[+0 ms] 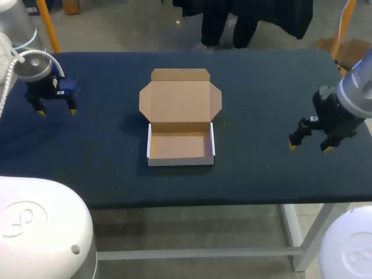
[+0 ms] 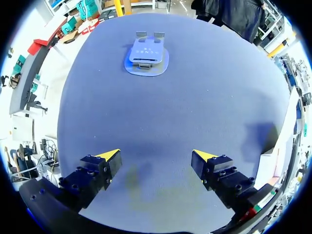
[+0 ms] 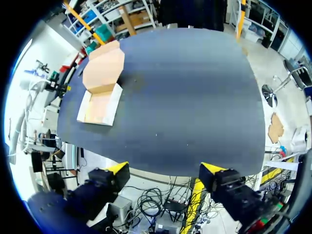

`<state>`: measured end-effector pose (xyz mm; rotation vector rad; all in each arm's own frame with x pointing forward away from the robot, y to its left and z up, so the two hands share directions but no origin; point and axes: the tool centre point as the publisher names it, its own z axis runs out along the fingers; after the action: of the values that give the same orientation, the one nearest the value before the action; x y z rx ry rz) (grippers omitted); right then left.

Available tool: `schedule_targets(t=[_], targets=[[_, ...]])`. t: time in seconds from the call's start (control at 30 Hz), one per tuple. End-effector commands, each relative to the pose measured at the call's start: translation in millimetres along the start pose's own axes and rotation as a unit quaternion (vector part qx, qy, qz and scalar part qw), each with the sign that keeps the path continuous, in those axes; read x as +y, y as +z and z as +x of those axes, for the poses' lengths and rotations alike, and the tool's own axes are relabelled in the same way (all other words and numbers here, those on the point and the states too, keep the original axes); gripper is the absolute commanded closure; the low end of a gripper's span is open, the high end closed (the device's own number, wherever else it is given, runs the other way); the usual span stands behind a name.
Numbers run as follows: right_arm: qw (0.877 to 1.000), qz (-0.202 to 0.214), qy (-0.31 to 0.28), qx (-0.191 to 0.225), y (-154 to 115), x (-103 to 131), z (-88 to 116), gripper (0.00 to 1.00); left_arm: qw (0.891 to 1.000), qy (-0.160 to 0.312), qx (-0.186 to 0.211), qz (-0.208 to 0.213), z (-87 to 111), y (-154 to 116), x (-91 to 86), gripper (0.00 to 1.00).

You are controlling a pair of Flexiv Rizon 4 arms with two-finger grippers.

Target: Assemble the packaging by folding the flat box into shape, placing the metal phone stand inside, and closing the box properly

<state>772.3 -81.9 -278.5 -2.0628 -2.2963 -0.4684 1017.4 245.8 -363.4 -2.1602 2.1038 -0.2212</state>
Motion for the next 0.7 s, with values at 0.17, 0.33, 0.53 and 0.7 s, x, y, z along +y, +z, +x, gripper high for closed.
schedule_targets(t=[0.17,0.33,0.53,0.7], targets=[[1.0,0.003,0.0,0.0,-3,0,1,0.0,1.0,0.017,0.006,-0.001,-8.2,15,-14.9,0.0],[1.0,0.003,0.0,0.0,-3,0,1,0.0,1.0,0.024,0.007,0.0,-12.1,20,-22.5,0.0],[1.0,0.003,0.0,0.0,-3,0,1,0.0,1.0,0.031,0.007,0.001,-15.6,25,-28.0,0.0],[1.0,0.003,0.0,0.0,-3,0,1,0.0,0.999,0.039,0.004,0.003,-17.3,28,-29.8,0.0]])
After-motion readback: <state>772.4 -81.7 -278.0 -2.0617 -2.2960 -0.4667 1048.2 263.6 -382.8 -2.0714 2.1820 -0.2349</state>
